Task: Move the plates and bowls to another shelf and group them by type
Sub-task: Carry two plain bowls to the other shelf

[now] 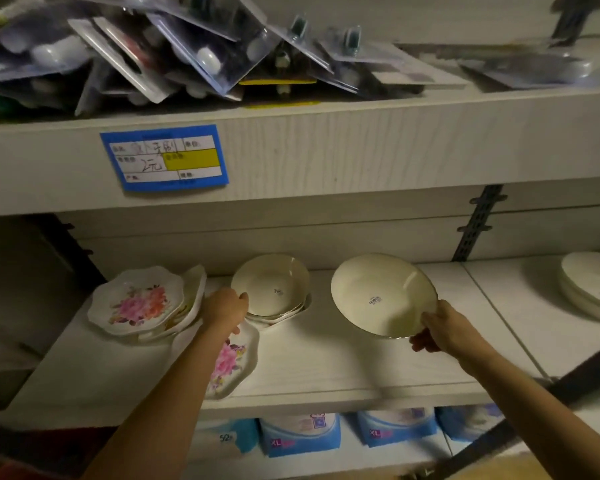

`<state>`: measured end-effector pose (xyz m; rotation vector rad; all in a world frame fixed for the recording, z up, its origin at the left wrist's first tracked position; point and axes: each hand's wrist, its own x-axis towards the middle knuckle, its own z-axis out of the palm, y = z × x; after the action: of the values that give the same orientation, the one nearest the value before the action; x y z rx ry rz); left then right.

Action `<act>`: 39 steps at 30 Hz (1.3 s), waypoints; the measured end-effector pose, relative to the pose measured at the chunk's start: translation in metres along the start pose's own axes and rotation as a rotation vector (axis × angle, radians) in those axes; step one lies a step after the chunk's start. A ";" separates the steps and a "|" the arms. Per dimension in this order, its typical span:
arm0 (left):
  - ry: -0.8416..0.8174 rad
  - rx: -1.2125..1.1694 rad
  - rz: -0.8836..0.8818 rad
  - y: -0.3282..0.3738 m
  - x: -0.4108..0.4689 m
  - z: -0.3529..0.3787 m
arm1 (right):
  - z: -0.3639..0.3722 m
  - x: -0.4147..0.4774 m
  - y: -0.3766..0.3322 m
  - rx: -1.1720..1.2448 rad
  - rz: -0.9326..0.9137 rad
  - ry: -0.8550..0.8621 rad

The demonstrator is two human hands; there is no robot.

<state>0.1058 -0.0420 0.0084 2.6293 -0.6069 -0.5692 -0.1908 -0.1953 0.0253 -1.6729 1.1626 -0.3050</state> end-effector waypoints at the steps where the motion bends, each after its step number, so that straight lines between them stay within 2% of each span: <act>1: -0.020 -0.013 -0.029 0.001 0.004 0.000 | -0.002 -0.006 -0.001 -0.003 0.012 -0.001; 5: -0.053 -0.006 -0.067 0.001 0.020 0.003 | -0.007 -0.024 -0.006 -0.029 0.064 -0.001; 14: -0.014 0.027 -0.051 -0.003 0.035 0.002 | -0.009 -0.041 -0.009 -0.023 0.104 0.025; 23: 0.035 -0.099 0.132 -0.002 0.024 -0.033 | -0.007 -0.052 -0.012 -0.036 0.076 0.082; 28: -0.014 -0.210 0.240 0.008 -0.007 -0.045 | -0.012 -0.072 -0.010 -0.022 0.088 0.118; 34: -0.113 -0.251 0.419 0.034 -0.057 -0.032 | -0.035 -0.120 0.004 0.029 0.133 0.258; 39: -0.214 -0.285 0.460 0.050 -0.091 -0.011 | -0.066 -0.164 0.031 0.025 0.173 0.348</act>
<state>0.0197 -0.0372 0.0669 2.0829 -1.0705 -0.7293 -0.3342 -0.1025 0.0813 -1.5219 1.5442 -0.5136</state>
